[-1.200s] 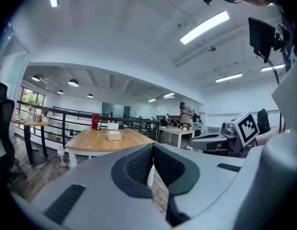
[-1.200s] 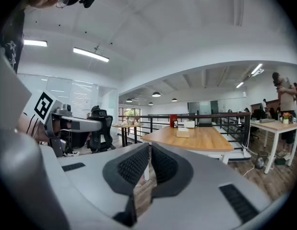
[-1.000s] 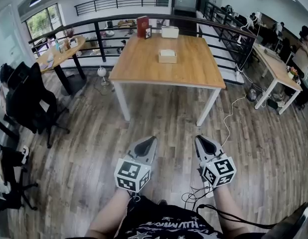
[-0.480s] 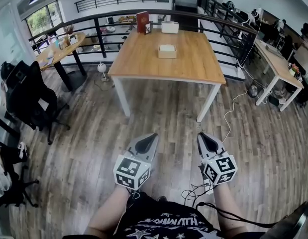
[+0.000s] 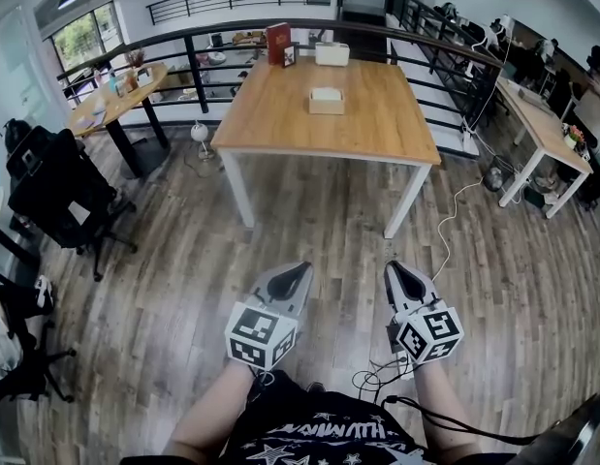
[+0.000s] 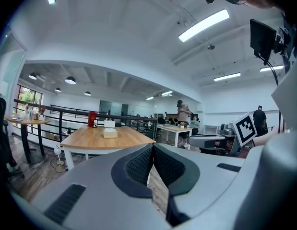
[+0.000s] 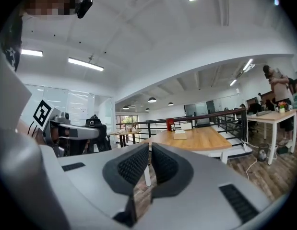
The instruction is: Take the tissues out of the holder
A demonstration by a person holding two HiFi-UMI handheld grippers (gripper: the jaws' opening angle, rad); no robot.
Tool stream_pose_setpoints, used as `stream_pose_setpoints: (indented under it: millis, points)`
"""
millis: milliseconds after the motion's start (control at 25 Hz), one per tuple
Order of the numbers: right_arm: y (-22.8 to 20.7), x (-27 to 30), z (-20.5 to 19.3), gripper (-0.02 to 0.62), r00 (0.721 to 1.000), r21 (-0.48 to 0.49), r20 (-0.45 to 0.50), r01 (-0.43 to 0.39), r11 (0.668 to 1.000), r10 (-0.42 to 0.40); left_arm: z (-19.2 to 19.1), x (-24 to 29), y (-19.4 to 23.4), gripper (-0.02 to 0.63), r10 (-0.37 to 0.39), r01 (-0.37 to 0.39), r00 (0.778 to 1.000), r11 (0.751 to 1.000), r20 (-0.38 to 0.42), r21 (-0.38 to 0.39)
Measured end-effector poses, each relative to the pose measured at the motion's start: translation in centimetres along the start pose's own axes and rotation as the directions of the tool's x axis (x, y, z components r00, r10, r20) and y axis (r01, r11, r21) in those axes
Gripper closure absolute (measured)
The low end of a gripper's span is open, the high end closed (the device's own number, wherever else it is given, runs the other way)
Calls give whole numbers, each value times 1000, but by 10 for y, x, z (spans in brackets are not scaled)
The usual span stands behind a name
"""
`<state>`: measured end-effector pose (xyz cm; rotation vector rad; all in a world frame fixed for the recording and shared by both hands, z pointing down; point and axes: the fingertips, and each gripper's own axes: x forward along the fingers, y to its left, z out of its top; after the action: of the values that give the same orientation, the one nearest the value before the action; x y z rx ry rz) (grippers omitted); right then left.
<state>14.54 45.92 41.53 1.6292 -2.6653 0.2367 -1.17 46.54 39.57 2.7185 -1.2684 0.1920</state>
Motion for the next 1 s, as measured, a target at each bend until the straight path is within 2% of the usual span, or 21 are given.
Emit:
stream_pose_setpoints:
  millis: [320,480,760,1000]
  points:
    - [1,5,-3,566,999,-7,-10,-34,999,34,0,6,1,592,3,-3,1000,1000,3,17]
    - [-3,16,-6,566,999,-11,-18,-29,1000,29,-3,13,8,593,-1,2,1000,1000,10,-4]
    - [-24,56,-15,566,999,-3,-48,-12,1000,12,-8,48,49,592,6,-6,1000,1000,3,-31]
    - [-48,116,-7,566,999,19,-41,25,1000,-24,0,91,100,592,-5,5,1000,999,-7,-39]
